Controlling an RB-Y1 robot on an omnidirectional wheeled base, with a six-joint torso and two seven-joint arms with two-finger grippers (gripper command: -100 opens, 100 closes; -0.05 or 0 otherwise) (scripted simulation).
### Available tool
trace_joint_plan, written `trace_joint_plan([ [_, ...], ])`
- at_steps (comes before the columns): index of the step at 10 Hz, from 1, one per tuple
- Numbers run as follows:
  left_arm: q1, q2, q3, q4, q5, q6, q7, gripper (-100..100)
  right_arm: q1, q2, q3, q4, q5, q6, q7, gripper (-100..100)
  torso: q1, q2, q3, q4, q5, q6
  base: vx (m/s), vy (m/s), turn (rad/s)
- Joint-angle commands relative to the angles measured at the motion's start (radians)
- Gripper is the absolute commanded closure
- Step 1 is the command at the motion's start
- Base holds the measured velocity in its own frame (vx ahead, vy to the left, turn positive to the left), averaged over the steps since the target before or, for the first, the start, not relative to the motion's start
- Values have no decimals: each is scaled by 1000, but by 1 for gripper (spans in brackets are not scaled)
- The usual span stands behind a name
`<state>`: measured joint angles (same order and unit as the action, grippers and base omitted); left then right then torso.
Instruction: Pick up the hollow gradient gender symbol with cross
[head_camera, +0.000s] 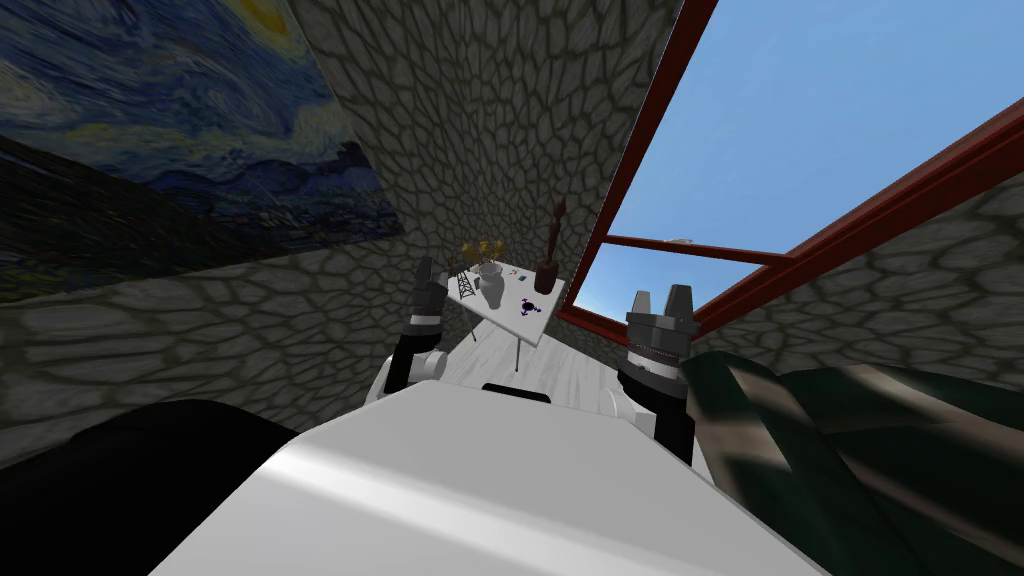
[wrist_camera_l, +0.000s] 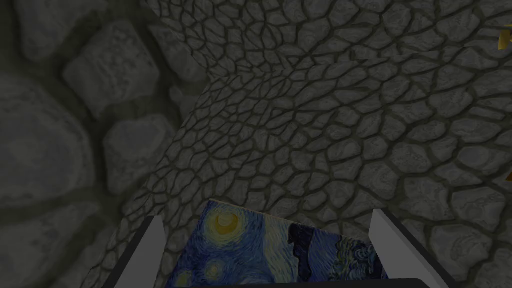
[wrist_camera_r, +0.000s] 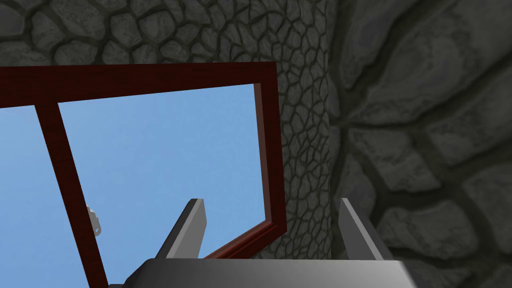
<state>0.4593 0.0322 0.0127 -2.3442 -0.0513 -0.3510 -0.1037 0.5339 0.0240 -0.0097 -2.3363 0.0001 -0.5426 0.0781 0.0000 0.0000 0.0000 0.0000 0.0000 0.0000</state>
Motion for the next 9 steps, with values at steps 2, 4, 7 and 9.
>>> trace_joint_plan([
  [2, 46, 58, -13, 26, 4, 3, 10, -100, 0, 0, 0, 0, 0, 0, 0, 0, -1, 1, 1, 0, 0, 0, -37, -47, 49],
  [4, 91, 116, -26, 57, 10, 3, 22, -100, 0, 0, 0, 0, 0, 0, 0, 0, -4, 5, 3, 1, -1, 0, -69, -81, 39],
  [7, 176, 213, -53, 124, 27, -2, 49, -100, 0, 0, 0, 0, 0, 0, 0, 0, -9, 3, 2, 1, -2, 0, -36, -141, 9],
  [9, 207, 265, -65, 152, 35, -5, 60, -100, 0, 0, 0, 0, 0, 0, 0, 0, -8, 1, 1, 0, -2, 0, -15, -102, -7],
])
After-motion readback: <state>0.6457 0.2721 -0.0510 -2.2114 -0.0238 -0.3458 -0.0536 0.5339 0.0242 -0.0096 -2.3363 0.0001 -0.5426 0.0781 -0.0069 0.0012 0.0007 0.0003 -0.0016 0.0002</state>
